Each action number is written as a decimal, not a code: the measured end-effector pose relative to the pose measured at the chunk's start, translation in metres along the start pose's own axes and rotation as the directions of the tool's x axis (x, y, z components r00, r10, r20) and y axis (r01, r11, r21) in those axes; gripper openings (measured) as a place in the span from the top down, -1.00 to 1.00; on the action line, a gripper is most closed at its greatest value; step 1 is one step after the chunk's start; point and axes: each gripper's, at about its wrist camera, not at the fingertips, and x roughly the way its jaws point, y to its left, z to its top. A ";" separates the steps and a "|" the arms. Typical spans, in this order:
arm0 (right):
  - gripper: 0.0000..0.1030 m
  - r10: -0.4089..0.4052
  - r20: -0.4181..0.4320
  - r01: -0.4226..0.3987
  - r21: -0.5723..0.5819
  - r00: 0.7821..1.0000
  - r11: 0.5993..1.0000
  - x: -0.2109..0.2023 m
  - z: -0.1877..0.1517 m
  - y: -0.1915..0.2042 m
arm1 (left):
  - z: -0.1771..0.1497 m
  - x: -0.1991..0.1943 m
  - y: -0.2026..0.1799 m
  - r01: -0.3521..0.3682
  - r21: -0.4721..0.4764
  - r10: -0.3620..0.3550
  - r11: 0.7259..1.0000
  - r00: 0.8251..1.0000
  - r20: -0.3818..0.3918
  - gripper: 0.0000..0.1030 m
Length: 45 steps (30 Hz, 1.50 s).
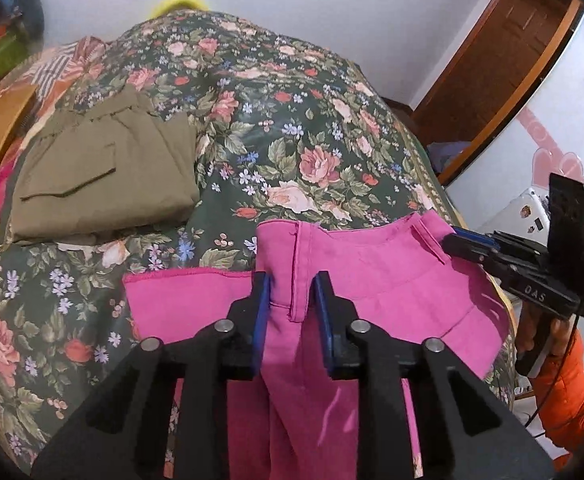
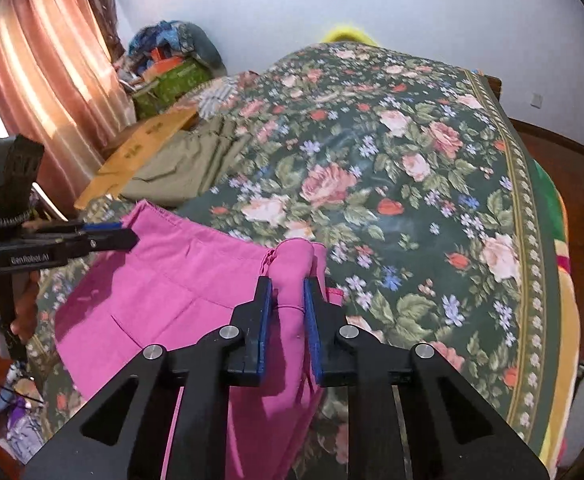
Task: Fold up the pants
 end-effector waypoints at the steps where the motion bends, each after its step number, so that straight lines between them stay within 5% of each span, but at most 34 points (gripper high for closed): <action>1: 0.76 0.009 0.008 -0.009 -0.002 1.000 1.000 -0.001 0.002 0.001 | 0.000 -0.004 -0.001 -0.002 0.007 0.002 1.000 1.000 0.007 0.62; 7: 0.77 0.024 0.047 -0.022 -0.047 0.999 0.999 -0.002 0.016 0.014 | 0.002 -0.026 -0.001 -0.033 0.025 0.032 0.999 0.998 0.051 0.62; 12: 0.77 0.027 0.007 -0.027 -0.038 1.000 0.999 0.021 0.018 0.009 | -0.002 -0.013 0.021 -0.060 -0.034 0.060 0.998 0.998 0.001 0.62; 16: 0.73 0.019 -0.036 -0.020 -0.028 0.999 0.999 0.032 0.012 0.008 | -0.007 -0.007 0.034 -0.091 -0.062 0.090 0.994 0.996 -0.024 0.28; 22: 0.73 -0.016 -0.035 0.015 -0.050 0.999 0.999 0.012 0.013 0.012 | -0.007 -0.035 0.037 -0.119 -0.087 0.122 0.989 0.992 0.027 0.26; 28: 0.46 -0.013 0.006 0.014 -0.063 1.000 0.998 -0.018 0.005 0.022 | -0.037 -0.066 0.033 -0.107 -0.075 0.110 0.991 0.993 0.031 0.26; 35: 0.36 -0.021 -0.060 0.016 -0.095 0.998 0.995 -0.004 -0.019 0.037 | -0.086 -0.054 0.030 -0.082 -0.078 0.075 0.994 0.994 -0.078 0.26; 40: 0.36 -0.013 -0.089 0.009 -0.052 0.996 0.999 0.008 -0.030 0.033 | -0.098 -0.040 0.028 -0.182 -0.038 0.179 0.983 0.980 -0.084 0.00; 45: 0.36 -0.011 -0.086 0.006 -0.064 0.996 0.998 0.004 -0.034 0.039 | -0.100 -0.042 0.041 -0.334 -0.020 0.330 0.943 0.938 -0.102 0.18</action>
